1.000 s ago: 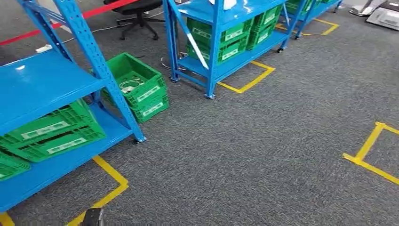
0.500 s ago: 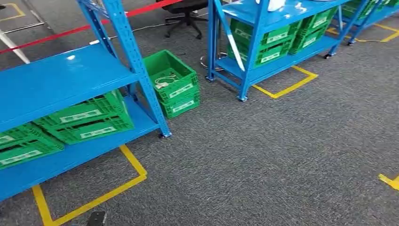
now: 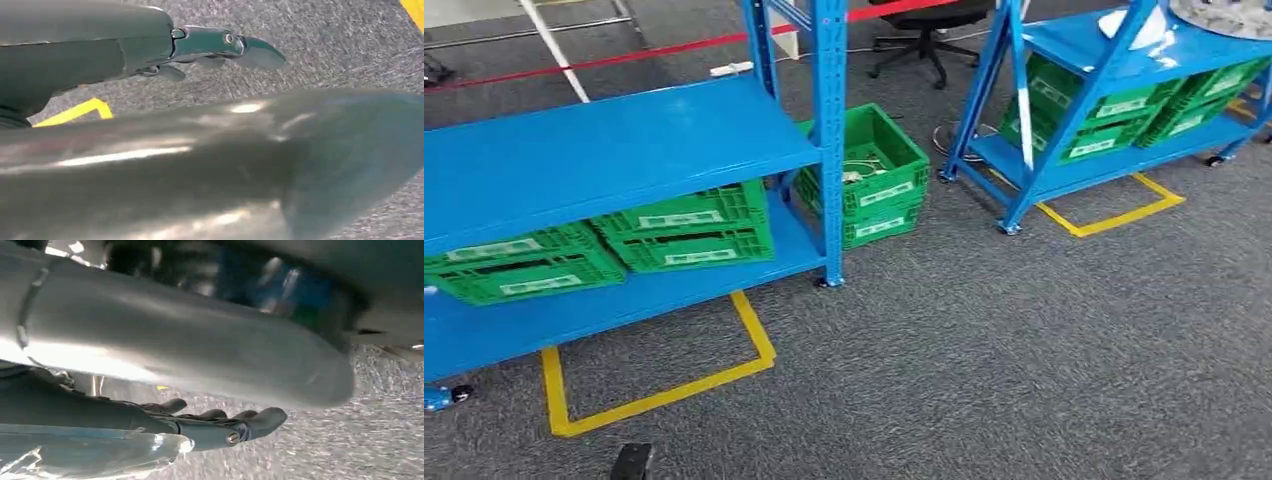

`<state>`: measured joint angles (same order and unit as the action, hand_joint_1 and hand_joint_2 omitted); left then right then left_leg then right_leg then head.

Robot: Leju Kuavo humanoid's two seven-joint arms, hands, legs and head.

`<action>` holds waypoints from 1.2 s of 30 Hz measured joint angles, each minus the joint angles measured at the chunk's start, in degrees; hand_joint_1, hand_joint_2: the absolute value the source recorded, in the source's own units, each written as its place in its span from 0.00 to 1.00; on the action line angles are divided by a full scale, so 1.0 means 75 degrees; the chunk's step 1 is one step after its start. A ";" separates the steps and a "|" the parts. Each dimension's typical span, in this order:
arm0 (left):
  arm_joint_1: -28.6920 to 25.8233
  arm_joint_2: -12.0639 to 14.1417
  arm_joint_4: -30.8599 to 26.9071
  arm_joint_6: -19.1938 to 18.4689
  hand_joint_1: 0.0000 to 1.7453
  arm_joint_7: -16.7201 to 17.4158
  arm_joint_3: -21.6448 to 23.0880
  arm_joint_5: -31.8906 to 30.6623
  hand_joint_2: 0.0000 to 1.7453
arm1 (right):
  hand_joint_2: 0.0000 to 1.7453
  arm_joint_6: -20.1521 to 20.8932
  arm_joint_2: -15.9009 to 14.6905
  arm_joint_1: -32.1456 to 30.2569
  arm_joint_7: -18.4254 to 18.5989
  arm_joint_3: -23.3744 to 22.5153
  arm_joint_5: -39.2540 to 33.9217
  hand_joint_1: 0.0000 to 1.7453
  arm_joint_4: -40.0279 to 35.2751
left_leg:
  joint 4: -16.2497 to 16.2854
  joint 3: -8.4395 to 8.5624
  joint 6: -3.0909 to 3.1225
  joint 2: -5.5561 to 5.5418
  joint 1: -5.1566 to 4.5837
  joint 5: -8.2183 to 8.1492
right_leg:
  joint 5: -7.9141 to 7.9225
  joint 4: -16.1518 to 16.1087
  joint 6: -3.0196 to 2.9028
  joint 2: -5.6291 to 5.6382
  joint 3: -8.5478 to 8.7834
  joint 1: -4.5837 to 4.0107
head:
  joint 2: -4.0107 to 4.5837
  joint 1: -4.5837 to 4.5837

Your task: Take the parts from the cabinet and place them on the table.

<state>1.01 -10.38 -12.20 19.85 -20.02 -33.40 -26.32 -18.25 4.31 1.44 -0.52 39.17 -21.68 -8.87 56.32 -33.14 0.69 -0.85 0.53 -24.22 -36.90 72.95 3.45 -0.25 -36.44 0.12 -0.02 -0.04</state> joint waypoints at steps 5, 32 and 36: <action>-0.0001 -0.0003 0.0000 -0.0006 0.00 -0.0017 0.0000 -0.0003 0.00 | 0.00 -0.0003 0.0000 0.0019 -0.0009 0.0000 -0.0009 0.00 0.0000 | 0.0005 0.0026 -0.0035 -0.0553 -0.0009 0.0026 | 0.1108 -0.1397 -0.0134 0.0271 0.0528 0.0002 | 0.0000 0.0000; 0.0007 0.0012 0.0012 0.0122 0.00 0.0059 0.0006 -0.0067 0.00 | 0.00 -0.0029 -0.0017 0.0017 0.0192 -0.0035 -0.0388 0.00 0.0003 | -0.0031 0.0089 0.0001 0.0199 -0.0007 -0.0057 | -0.0068 0.0419 -0.0048 0.0010 -0.0267 -0.0015 | 0.0000 -0.0003; 0.0011 0.0003 0.0012 0.0093 0.00 0.0012 0.0006 -0.0064 0.00 | 0.00 -0.0044 -0.0029 0.0012 0.0219 -0.0038 -0.0347 0.00 0.0003 | -0.0018 0.0143 -0.0063 0.0036 0.0024 -0.0078 | 0.1197 -0.1658 -0.0056 0.0020 0.0624 0.0035 | 0.0000 0.0003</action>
<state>1.09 -10.36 -12.11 20.55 -19.93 -33.35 -26.80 -18.58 4.09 1.54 1.11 38.88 -24.28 -8.85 56.19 -32.06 0.21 -0.58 0.71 -24.80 -27.93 60.51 3.03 -0.10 -31.76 0.38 -0.02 -0.02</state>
